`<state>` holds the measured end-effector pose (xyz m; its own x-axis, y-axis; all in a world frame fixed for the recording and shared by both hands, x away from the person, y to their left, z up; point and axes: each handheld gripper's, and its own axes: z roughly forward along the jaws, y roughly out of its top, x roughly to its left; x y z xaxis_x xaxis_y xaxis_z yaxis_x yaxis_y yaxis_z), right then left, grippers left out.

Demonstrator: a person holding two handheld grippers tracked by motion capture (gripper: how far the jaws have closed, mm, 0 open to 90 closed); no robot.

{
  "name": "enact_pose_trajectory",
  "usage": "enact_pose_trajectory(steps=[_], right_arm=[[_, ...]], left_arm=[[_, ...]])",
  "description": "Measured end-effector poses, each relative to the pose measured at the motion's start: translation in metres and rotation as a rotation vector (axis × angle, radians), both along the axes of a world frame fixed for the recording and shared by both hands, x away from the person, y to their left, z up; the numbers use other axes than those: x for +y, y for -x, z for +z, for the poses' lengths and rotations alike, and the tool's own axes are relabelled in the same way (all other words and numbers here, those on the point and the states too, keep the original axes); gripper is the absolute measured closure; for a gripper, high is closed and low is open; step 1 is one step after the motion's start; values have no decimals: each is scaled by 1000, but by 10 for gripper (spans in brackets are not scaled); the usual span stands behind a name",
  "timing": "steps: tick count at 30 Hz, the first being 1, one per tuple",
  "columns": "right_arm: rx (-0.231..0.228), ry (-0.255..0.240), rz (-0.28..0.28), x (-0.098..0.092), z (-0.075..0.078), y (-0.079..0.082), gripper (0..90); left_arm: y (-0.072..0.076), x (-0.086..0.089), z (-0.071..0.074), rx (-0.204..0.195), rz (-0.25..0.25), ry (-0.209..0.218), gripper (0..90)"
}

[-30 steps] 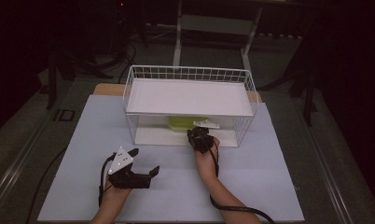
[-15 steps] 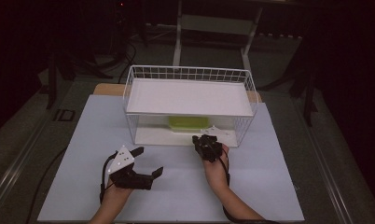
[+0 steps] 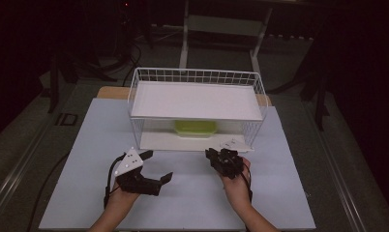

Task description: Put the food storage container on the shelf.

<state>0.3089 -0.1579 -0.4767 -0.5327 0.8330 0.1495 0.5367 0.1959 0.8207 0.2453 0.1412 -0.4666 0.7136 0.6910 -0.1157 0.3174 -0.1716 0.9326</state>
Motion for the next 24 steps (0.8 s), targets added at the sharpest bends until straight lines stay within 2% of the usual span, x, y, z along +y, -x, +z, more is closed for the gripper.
enact_pose_trajectory(steps=[3,6,10,11,13,18,20,22,23,24], right_arm=[[-13,-3,10,-9,1,7,668],[-37,2,32,-19,2,14,546],[-52,12,60,-30,1,23,468],[-48,9,60,-32,1,25,396],[-11,-5,71,-36,-1,28,381],[15,-9,73,-41,-7,37,325],[18,-14,89,-43,-8,41,312],[20,-13,126,-45,-9,45,228],[31,5,148,-45,-9,46,176],[37,3,154,-47,-9,47,182]], left_arm=[[2,4,1,5,-7,24,6],[4,6,1,8,-28,28,6],[6,6,0,9,-56,46,6],[7,6,-1,9,-63,47,6],[7,5,-2,13,-67,41,6],[7,7,-5,26,-68,46,6],[8,8,-7,30,-73,47,6],[10,9,-9,37,-72,43,6],[11,10,-10,41,-72,41,6],[12,11,-11,45,-72,39,6]])
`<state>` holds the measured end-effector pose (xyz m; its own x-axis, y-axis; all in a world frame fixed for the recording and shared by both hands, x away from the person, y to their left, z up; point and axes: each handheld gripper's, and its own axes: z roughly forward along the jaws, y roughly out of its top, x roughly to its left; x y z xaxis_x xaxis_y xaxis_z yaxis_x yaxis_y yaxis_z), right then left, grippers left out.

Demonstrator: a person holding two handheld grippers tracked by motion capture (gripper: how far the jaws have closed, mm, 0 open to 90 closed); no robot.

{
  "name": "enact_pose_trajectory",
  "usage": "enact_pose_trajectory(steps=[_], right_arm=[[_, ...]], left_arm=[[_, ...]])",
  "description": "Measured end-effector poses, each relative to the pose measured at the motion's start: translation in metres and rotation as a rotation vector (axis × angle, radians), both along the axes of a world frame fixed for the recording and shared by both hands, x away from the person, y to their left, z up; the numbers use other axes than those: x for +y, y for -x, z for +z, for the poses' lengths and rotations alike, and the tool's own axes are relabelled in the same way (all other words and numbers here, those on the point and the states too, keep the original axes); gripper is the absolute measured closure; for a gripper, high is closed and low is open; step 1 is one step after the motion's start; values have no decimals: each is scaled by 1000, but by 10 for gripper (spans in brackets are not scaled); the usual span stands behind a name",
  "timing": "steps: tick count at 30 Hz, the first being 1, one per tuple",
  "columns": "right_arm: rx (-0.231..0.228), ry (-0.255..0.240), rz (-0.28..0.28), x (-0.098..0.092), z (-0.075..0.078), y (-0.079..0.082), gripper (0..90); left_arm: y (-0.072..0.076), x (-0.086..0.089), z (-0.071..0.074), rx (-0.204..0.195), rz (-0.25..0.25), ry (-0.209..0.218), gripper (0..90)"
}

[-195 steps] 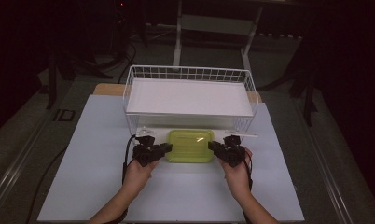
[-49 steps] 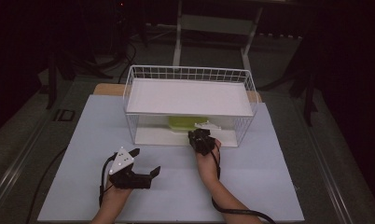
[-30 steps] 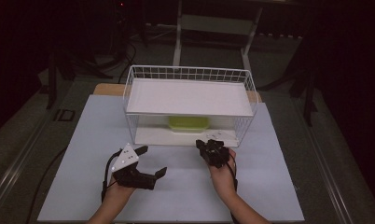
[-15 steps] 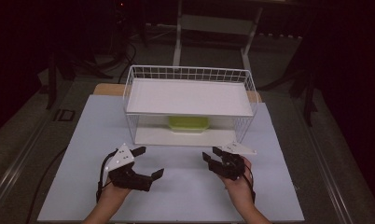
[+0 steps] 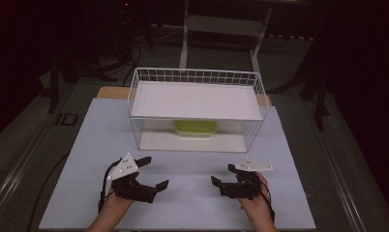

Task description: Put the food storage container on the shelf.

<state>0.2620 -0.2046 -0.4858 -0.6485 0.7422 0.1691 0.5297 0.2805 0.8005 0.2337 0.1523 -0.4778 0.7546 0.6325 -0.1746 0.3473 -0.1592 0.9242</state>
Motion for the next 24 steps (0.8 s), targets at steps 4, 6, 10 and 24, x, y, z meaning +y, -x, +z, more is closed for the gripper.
enact_pose_trajectory(steps=[4,6,10,24], right_arm=[[-13,3,25,-7,0,6,180],[-29,-8,20,-12,0,9,180],[-38,-13,7,-22,-1,12,188],[-68,-17,-8,-54,-10,16,188]], left_arm=[[5,6,-3,8,3,0,6],[7,10,-5,14,7,2,6],[13,17,-7,11,15,4,6],[18,29,-26,-8,57,-7,6]])
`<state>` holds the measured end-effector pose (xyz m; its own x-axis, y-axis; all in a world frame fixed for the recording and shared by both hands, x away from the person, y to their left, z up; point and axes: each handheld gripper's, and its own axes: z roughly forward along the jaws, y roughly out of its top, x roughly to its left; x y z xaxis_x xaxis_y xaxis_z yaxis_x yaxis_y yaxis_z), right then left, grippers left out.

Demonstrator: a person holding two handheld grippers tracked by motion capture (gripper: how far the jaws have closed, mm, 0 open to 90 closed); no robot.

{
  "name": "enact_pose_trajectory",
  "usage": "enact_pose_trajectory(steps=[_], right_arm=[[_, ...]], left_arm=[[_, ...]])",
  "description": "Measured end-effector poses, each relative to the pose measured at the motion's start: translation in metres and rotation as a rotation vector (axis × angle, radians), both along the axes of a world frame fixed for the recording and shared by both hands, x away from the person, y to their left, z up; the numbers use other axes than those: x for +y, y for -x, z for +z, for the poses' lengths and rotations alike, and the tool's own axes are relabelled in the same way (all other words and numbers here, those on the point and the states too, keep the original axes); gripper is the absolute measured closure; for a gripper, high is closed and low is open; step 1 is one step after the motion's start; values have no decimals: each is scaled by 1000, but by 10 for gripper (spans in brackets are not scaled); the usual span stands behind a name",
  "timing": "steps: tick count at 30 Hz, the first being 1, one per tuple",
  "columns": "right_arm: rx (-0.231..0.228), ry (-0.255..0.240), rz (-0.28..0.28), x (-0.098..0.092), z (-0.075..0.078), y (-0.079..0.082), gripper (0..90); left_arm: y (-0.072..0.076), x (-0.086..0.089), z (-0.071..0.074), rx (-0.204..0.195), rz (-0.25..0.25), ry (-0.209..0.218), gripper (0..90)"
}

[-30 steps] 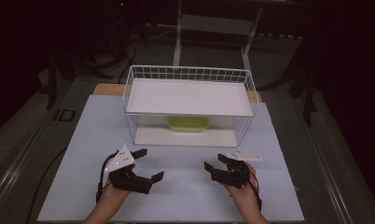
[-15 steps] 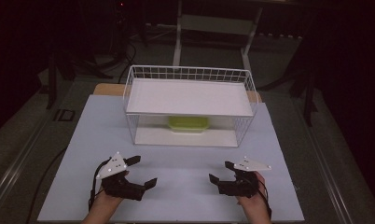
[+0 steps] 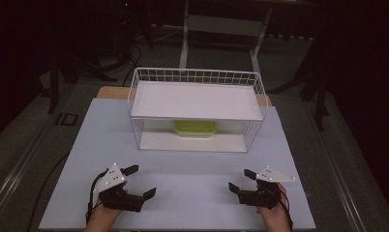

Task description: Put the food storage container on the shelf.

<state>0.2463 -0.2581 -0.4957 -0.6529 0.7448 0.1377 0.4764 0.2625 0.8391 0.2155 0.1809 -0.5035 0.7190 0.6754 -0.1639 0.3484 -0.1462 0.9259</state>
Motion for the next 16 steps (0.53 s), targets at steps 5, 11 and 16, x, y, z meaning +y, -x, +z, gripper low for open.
enact_pose_trajectory(steps=[5,11,16], right_arm=[[-2,-18,-22,-9,-7,-1,175],[1,-29,-54,-16,-10,0,174],[19,-6,-58,-17,-18,-3,174]], left_arm=[[-2,2,-8,14,5,1,6],[-3,0,-13,16,4,-15,6],[-4,1,-12,14,2,8,6]])
